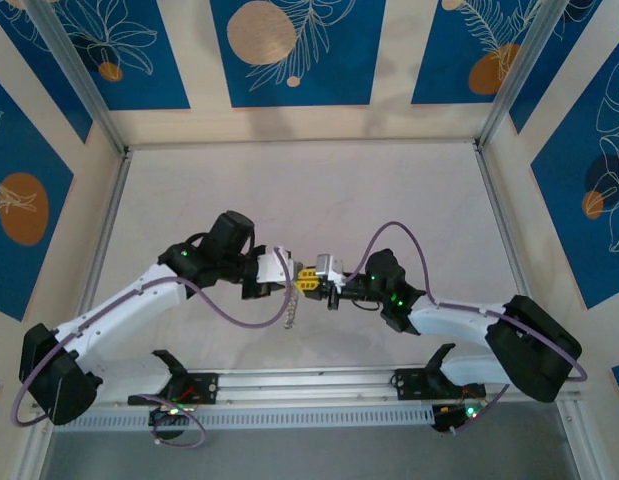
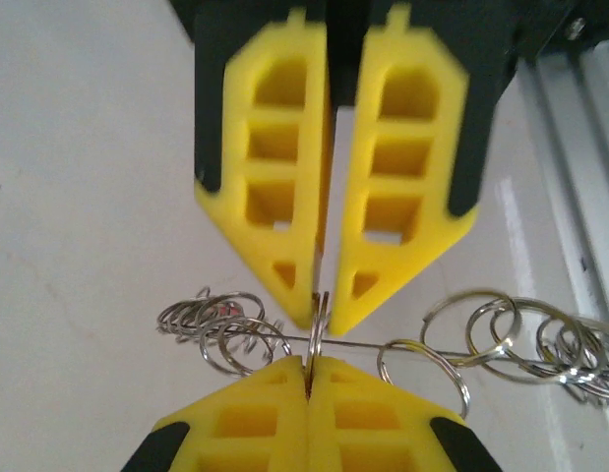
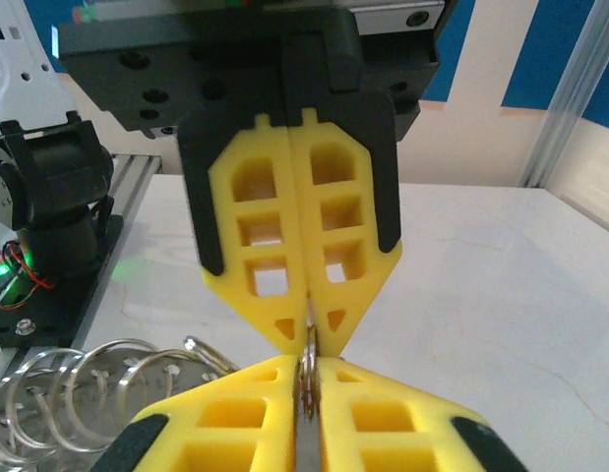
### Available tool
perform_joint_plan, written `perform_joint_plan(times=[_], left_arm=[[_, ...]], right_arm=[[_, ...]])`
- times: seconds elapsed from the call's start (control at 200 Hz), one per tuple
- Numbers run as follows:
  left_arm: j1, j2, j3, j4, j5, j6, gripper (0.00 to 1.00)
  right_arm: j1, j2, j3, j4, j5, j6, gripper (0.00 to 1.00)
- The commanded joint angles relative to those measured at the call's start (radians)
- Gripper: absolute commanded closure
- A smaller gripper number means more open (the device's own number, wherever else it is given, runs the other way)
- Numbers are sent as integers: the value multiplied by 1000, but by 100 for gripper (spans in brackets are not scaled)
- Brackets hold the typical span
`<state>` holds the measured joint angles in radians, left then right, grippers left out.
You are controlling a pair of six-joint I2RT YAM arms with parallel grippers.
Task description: Put the keys on the keyring
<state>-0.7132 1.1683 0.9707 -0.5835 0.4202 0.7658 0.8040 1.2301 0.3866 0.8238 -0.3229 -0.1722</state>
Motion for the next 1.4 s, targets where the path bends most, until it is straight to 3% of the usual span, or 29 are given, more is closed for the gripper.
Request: perform_joint_plan(times=[0.0,0.445,0.71,0.815,0.99,1.395], left_arm=[[-29,3,59,-112,-158,70,100],[-113,116,210,-280,-226,110,100],[-115,107,224,-271,-184,117,100],[-115,104,237,-276,-160,125,100],[-114,94,236,-263,-126,135,100],[-114,63,210,-221,-106,130,100]], right_arm=[[11,-42,20,-83,54,-79,82],[30,41,78,-67,17,-81,71],[33,56,69,-66,47,-74,71],[34,53,69,-77,33,-73,83],[33,57,68,-67,30,-62,78],[33,60,66,-56,17,-39,81]])
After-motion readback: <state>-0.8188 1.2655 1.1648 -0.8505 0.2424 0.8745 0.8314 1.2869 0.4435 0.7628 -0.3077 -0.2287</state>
